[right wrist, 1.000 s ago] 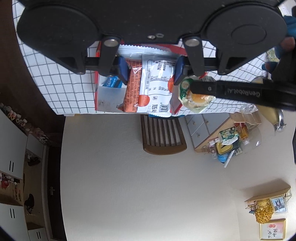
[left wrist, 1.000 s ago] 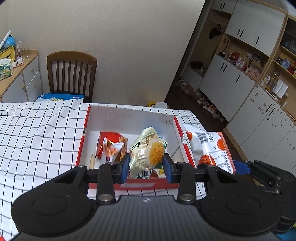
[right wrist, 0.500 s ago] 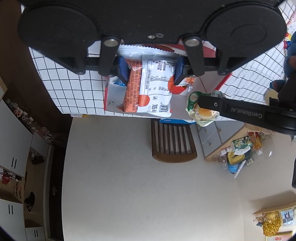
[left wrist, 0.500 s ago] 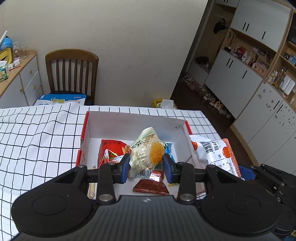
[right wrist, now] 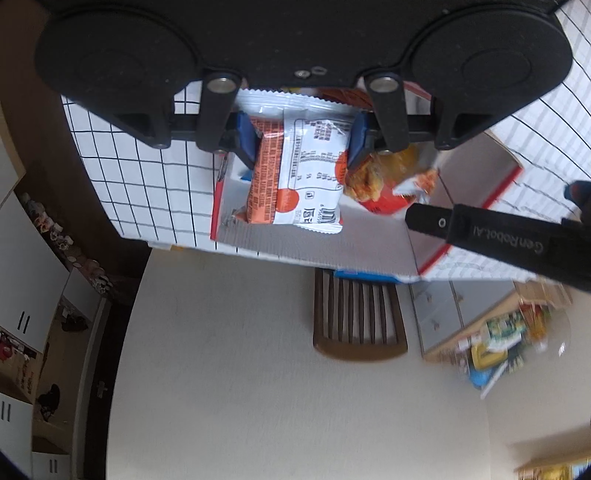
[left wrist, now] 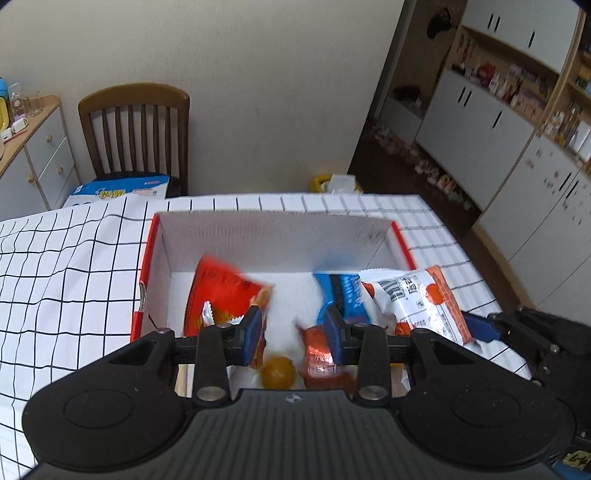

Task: Organize snacks
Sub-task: 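Open both tools to drop the packet and pastry into the box, then withdraw both tools from the box toward the last loose snacks, then grasp the purple candy with right tool while left tool grasps the small orange-filled wrapper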

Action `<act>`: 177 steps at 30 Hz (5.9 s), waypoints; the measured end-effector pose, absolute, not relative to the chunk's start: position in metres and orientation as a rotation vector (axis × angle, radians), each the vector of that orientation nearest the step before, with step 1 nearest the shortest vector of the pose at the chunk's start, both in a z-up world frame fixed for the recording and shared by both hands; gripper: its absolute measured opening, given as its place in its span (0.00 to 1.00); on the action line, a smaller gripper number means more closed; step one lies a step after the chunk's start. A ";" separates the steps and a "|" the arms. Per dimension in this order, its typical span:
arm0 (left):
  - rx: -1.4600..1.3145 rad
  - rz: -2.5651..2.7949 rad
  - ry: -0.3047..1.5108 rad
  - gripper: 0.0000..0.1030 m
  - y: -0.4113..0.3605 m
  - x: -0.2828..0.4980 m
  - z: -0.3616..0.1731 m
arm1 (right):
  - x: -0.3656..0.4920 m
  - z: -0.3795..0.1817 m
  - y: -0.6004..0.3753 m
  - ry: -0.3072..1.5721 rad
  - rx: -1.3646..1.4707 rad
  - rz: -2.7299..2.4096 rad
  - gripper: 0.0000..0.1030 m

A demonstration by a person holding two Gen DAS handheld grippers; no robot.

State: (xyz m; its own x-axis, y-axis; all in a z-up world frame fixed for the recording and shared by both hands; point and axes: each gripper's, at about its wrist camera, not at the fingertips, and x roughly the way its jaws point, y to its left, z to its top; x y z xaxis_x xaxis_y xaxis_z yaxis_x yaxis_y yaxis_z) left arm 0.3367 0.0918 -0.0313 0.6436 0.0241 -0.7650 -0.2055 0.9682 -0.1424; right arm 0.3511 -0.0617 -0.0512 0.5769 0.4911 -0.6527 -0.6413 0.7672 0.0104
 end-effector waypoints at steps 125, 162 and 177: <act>-0.277 0.151 0.829 0.99 0.069 0.139 -0.043 | 0.178 -0.067 -0.144 0.687 -0.093 0.742 1.00; -0.308 0.275 1.053 0.90 0.060 0.195 -0.156 | 0.213 -0.164 -0.119 0.941 -0.108 0.679 0.65; -0.254 0.265 1.087 0.31 0.046 0.207 -0.162 | 0.220 -0.165 -0.111 0.922 -0.144 0.674 0.45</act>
State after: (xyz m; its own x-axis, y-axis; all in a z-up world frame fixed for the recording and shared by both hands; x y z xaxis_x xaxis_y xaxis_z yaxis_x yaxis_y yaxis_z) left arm 0.2070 0.0457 -0.1622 0.4395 0.0866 -0.8940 -0.3338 0.9398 -0.0731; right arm 0.2202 -0.1114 -0.1651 0.4166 0.4752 -0.7750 -0.5941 0.7876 0.1635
